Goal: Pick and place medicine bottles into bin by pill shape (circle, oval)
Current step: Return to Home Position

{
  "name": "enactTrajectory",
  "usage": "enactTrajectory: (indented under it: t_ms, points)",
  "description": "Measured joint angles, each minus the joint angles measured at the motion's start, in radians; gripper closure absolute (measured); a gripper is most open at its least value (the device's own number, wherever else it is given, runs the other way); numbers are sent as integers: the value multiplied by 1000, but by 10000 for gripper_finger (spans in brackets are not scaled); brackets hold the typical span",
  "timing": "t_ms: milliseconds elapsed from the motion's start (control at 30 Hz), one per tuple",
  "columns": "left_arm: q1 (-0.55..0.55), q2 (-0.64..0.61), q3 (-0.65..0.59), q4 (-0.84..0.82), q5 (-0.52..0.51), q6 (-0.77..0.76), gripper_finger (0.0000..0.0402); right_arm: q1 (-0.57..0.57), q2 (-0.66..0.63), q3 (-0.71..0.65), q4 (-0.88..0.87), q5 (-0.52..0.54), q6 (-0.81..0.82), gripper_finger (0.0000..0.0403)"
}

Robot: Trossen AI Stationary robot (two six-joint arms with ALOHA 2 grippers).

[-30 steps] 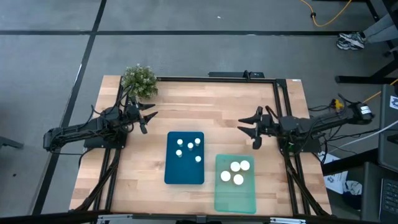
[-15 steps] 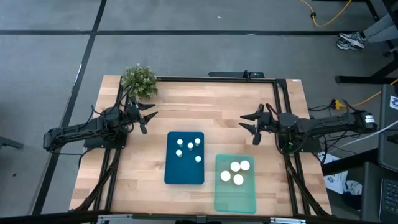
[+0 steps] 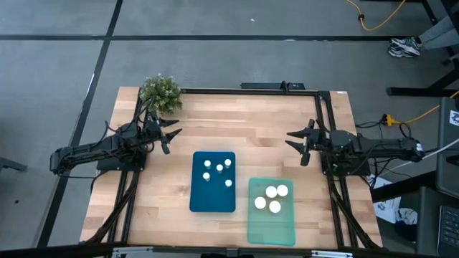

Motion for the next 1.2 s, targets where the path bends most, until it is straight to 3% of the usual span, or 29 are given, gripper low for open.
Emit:
enactTrajectory:
  t_ms: [133, 333, 633, 1100, 1200]
  points:
    - [0, 0, 0, 0, 0, 0, 224, 0, -102, 0, -99, 62, 25, 244]
    - [0, 0, 0, 0, 0, 0, 224, 0, -216, 0, -170, 65, 29, 244]
    - [0, 0, 0, 0, 0, 0, 224, 0, -216, -40, -103, 66, 14, 244]
    - [0, 0, 0, 0, 0, 0, 224, 0, -214, -40, -144, 74, -1, 244]
    - [0, 0, 0, 0, 0, 0, 224, 0, -214, -40, -143, 68, 114, 244]
